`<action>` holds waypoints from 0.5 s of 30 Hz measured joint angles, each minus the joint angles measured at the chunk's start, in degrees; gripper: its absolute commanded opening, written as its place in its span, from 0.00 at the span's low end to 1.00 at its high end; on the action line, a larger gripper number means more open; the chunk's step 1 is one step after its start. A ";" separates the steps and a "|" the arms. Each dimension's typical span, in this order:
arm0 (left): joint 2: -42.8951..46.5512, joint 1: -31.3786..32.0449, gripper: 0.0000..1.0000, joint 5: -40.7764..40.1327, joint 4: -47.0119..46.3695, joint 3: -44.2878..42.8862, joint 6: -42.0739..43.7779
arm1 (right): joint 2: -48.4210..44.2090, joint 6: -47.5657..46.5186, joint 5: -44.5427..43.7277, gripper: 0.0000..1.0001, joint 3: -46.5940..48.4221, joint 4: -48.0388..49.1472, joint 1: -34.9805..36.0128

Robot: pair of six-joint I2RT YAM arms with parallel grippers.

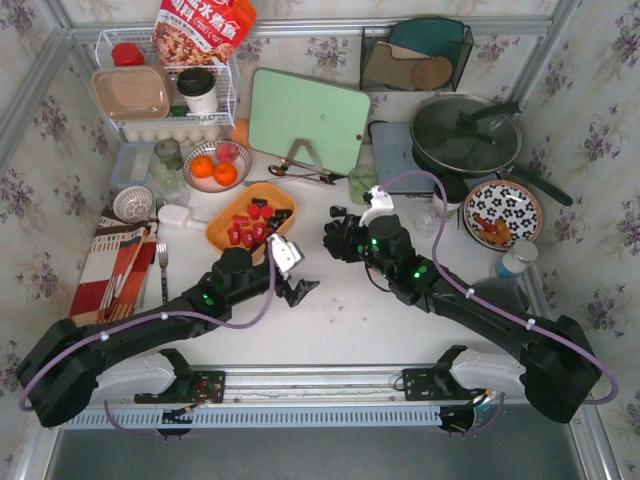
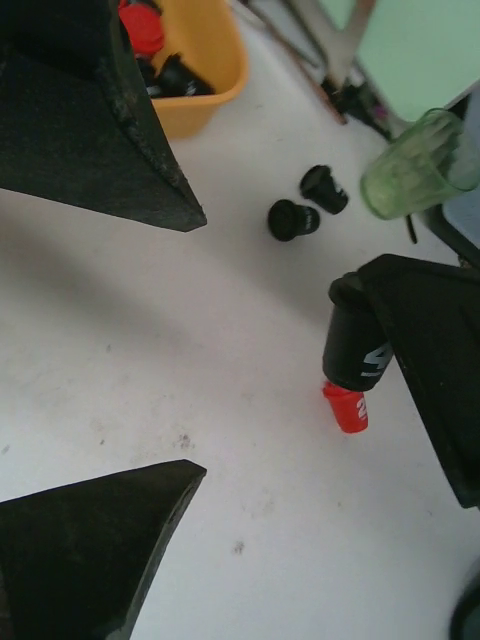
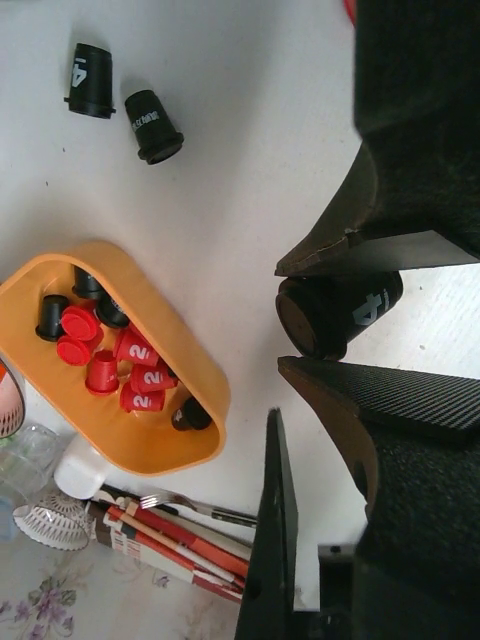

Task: Mix the coffee capsules in the storage basket

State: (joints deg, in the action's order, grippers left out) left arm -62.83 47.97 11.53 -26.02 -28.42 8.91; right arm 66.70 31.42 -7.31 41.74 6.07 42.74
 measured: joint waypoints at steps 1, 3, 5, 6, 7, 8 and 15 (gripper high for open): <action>-1.62 0.66 1.00 0.22 -2.43 0.20 2.47 | -0.35 0.44 0.02 0.33 -0.28 0.31 0.00; -5.16 1.18 0.98 0.17 -6.93 0.22 6.47 | -0.87 1.38 -0.02 0.33 -0.81 0.59 0.00; -8.31 1.36 0.95 0.59 -10.78 -0.04 8.87 | -1.38 2.47 -0.02 0.33 -1.49 1.03 0.02; -9.60 1.44 0.95 0.79 -12.15 -0.42 9.53 | -1.62 2.80 -0.02 0.33 -1.84 1.16 0.07; -11.04 1.64 0.95 1.16 -13.81 -0.90 10.29 | -1.95 3.08 -0.04 0.33 -2.23 1.44 0.07; -11.89 1.92 0.95 1.40 -15.08 -1.29 10.67 | -2.25 3.48 -0.04 0.33 -2.58 1.66 0.13; -16.28 6.16 0.94 0.26 -23.50 -2.49 15.61 | -5.25 7.32 -0.31 0.33 -5.64 3.96 0.33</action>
State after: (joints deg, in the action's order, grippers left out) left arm -79.11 54.13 11.79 -49.52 -30.92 24.51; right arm 61.45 38.74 -7.62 36.10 10.02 43.07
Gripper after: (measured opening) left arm 0.944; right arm 0.411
